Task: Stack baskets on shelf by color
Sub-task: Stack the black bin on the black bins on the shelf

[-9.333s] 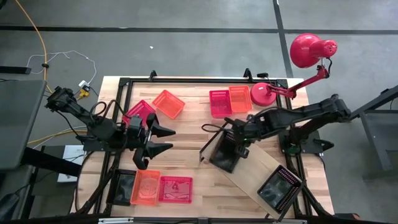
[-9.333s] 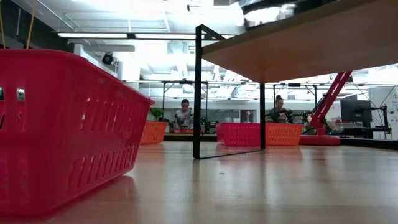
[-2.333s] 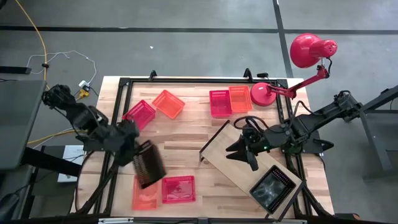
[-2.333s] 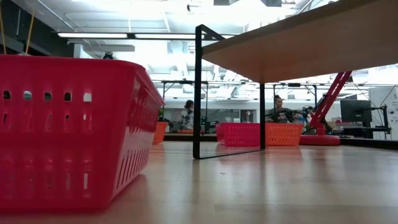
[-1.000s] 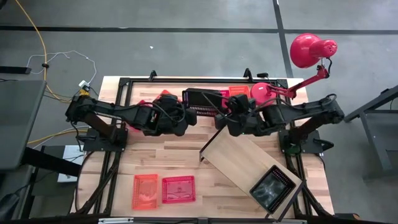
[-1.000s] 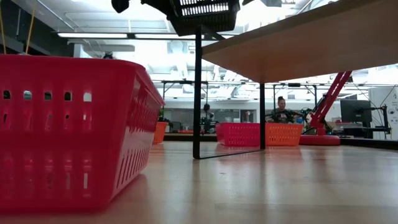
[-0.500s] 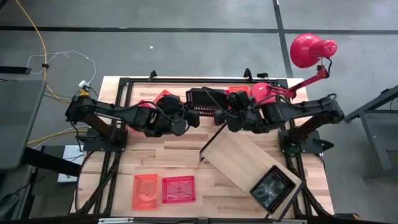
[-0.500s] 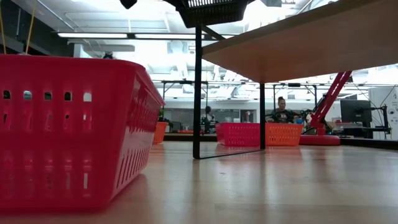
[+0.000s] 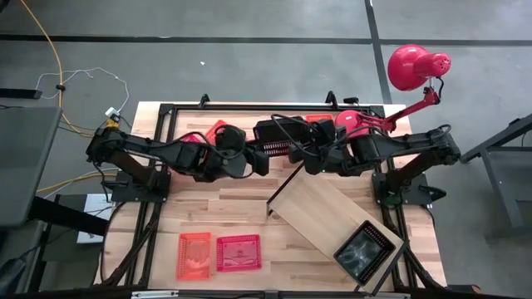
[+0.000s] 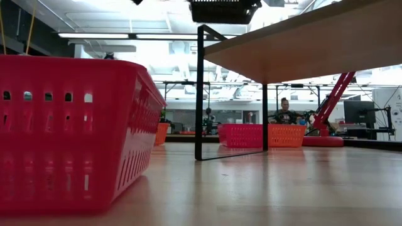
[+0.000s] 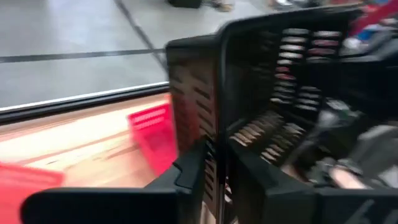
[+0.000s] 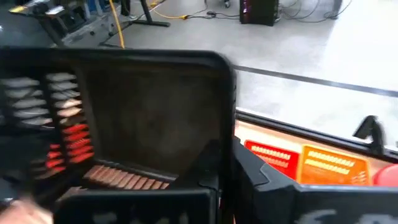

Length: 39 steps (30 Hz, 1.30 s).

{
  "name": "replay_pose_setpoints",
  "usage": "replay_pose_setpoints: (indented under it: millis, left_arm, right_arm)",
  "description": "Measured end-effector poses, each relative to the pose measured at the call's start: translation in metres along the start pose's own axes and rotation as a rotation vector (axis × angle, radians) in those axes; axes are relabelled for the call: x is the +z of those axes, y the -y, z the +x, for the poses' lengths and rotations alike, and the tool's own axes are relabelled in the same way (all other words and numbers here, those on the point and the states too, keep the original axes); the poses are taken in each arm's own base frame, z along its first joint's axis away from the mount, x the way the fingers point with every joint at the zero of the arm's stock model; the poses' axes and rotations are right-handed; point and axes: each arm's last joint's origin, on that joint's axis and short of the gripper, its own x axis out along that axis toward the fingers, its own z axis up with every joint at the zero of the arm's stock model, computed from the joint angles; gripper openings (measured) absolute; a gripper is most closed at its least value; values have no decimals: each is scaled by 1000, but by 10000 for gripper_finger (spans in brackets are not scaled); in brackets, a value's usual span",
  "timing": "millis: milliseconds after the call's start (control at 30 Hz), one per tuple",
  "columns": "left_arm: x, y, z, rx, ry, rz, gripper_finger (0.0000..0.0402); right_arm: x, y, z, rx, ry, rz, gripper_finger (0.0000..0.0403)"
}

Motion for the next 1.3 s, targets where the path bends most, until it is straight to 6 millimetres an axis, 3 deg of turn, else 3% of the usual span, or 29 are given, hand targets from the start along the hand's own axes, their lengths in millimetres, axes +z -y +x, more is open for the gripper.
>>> replay_pose_setpoints:
  millis: [300,500,700,867,1067,1200,1300]
  left_arm:
    - [25,9,-19,-236,16,20,142]
    - [48,-5,-45,-347,0,70,177]
    - [60,-14,-80,-511,30,275,179]
    - [48,-23,-106,-605,43,403,171]
    - [15,-43,-111,-659,27,371,166]
    - [-3,-57,-107,-685,46,252,165]
    - [-13,-65,-103,-680,50,196,165]
  right_arm:
    - [5,23,-6,-73,-47,-18,0]
    - [23,51,-25,-72,-48,-85,0]
    - [36,77,-53,159,-209,-241,0]
    - [35,89,-79,453,-423,-281,0]
    - [22,87,-110,787,-763,-275,0]
    - [6,83,-130,811,-989,-238,0]
    - [-9,85,-142,674,-1127,-216,0]
